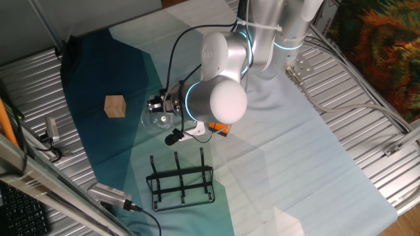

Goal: Take the cup off the cup rack

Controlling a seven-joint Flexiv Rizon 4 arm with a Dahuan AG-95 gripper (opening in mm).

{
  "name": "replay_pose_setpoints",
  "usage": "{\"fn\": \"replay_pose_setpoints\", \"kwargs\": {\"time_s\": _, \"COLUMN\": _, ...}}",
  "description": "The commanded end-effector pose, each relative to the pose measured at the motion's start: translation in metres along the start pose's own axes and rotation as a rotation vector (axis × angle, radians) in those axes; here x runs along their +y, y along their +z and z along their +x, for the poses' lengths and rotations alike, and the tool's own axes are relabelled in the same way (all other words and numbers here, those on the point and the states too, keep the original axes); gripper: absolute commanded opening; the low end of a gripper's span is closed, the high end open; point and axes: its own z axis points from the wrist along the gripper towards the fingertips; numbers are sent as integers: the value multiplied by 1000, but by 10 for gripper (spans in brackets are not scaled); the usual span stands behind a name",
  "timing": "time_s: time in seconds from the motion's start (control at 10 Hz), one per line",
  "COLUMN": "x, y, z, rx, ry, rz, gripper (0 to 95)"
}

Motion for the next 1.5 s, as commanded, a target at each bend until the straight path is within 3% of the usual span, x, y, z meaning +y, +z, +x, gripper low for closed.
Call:
{"fn": "replay_pose_setpoints", "kwargs": {"time_s": 0.1, "x": 0, "y": 0, "z": -1, "rx": 1, "ry": 0, "rz": 0, "gripper": 0}}
{"fn": "replay_pose_setpoints", "kwargs": {"time_s": 0.2, "x": 0, "y": 0, "z": -1, "rx": 2, "ry": -2, "rz": -1, "gripper": 0}}
{"fn": "replay_pose_setpoints", "kwargs": {"time_s": 0.3, "x": -1, "y": 0, "z": -2, "rx": 3, "ry": -3, "rz": -2, "gripper": 190}}
{"fn": "replay_pose_setpoints", "kwargs": {"time_s": 1.2, "x": -1, "y": 0, "z": -5, "rx": -3, "ry": 4, "rz": -6, "gripper": 190}}
{"fn": "replay_pose_setpoints", "kwargs": {"time_s": 1.5, "x": -1, "y": 0, "z": -6, "rx": -32, "ry": 37, "rz": -12, "gripper": 190}}
